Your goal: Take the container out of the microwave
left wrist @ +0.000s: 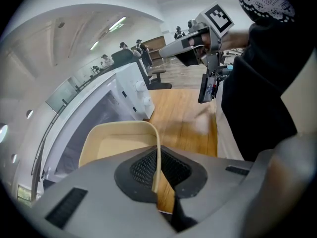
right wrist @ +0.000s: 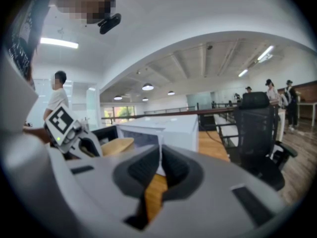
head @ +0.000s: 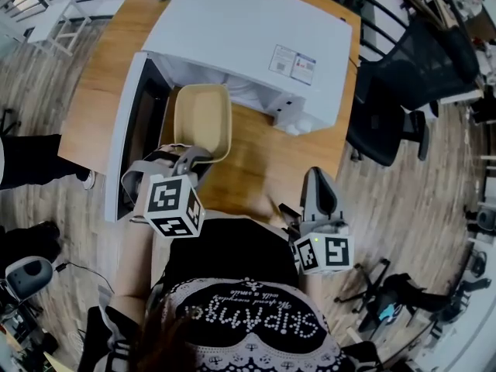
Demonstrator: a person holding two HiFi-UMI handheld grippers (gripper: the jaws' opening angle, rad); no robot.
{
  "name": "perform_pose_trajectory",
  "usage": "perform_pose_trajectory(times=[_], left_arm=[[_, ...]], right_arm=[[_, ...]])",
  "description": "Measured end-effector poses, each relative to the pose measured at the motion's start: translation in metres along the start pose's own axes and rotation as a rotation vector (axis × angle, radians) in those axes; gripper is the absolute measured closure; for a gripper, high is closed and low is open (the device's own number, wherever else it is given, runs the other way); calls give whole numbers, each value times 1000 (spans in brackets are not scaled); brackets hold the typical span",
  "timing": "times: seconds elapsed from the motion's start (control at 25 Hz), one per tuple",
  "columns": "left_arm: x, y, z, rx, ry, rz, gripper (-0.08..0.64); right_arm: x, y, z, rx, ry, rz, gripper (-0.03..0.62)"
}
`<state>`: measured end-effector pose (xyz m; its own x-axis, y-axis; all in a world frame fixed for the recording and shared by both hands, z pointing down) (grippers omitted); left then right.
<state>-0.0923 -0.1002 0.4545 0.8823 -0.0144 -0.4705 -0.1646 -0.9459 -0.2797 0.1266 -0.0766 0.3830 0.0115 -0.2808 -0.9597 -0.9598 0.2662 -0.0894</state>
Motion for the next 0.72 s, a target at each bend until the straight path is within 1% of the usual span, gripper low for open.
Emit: perform_pose_trajectory(times=[0.16, 0.6, 0.72], left_arm=[[0, -5, 8, -11, -13, 9, 518], [14, -38, 25, -134, -88, 10, 517], [16, -42, 29, -154, -105, 8, 517]], right_arm=[[2, -2, -2, -7, -5, 6, 557], [6, -14, 9, -49, -4, 16, 557], [8, -18, 14, -65, -8, 17, 557]])
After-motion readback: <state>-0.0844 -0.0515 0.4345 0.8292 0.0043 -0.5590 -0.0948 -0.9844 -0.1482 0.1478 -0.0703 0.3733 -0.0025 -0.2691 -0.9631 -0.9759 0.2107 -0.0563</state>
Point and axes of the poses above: the fingertips, and each gripper's own axes: z backward along the fingers, y to its left, x out of its top, the point moved 4 cm from there along z, backward along the fingers, and after that the axes turned 2 degrees about z, right-handed, at the moved point
